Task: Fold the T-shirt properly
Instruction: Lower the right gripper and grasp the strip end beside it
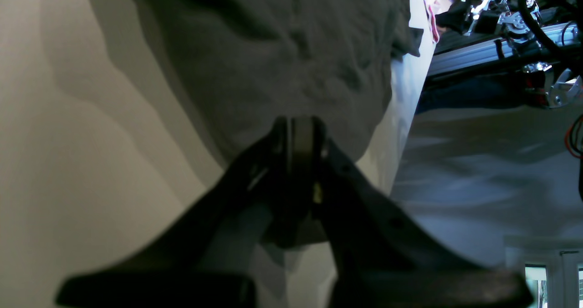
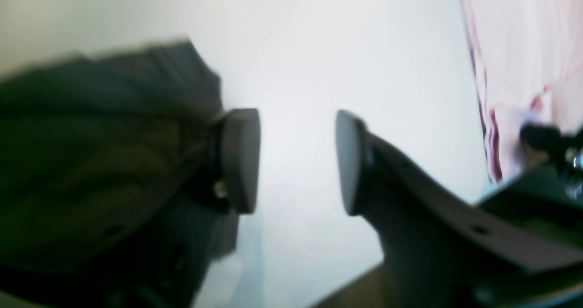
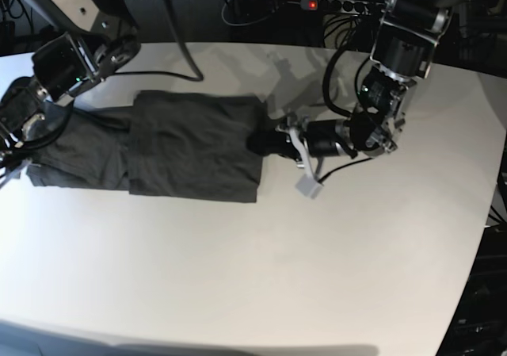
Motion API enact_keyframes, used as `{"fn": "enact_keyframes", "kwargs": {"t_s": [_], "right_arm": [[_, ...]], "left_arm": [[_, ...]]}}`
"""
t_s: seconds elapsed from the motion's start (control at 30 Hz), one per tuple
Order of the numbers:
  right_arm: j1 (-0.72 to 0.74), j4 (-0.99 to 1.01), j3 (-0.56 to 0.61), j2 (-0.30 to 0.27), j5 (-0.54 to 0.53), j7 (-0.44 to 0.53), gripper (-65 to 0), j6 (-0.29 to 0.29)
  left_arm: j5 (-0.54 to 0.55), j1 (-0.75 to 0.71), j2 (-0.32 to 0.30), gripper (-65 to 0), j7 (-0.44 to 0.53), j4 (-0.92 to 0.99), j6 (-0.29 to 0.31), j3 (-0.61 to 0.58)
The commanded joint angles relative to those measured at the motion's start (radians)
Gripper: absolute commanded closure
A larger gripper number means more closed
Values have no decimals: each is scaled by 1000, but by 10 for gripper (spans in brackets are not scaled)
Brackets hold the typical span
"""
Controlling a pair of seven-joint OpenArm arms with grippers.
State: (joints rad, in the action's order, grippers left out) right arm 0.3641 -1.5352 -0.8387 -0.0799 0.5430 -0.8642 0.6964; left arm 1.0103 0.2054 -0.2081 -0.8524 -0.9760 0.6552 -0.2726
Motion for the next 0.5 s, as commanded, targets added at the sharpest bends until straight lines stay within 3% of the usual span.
{"fn": "enact_keyframes", "kwargs": {"t_s": [0.0,0.27,0.37,0.47], "right_arm": [[42,-15,-1,-14,-1,-3,-319,2],[118,-15,2,-21,-1,-197,-396,2],[138,-15,2,-21,-2,-255,-466,2],[141,-15,3,-27,-77,-333,-511,2]], "left_arm": [[-40,2,-15,-23,-17,13,-47,3],[-40,2,-15,-23,-17,13,-47,3],[-40,1,-15,-23,-17,13,-47,3],[-40,-1,-15,-23,-17,13,-47,3]]}}
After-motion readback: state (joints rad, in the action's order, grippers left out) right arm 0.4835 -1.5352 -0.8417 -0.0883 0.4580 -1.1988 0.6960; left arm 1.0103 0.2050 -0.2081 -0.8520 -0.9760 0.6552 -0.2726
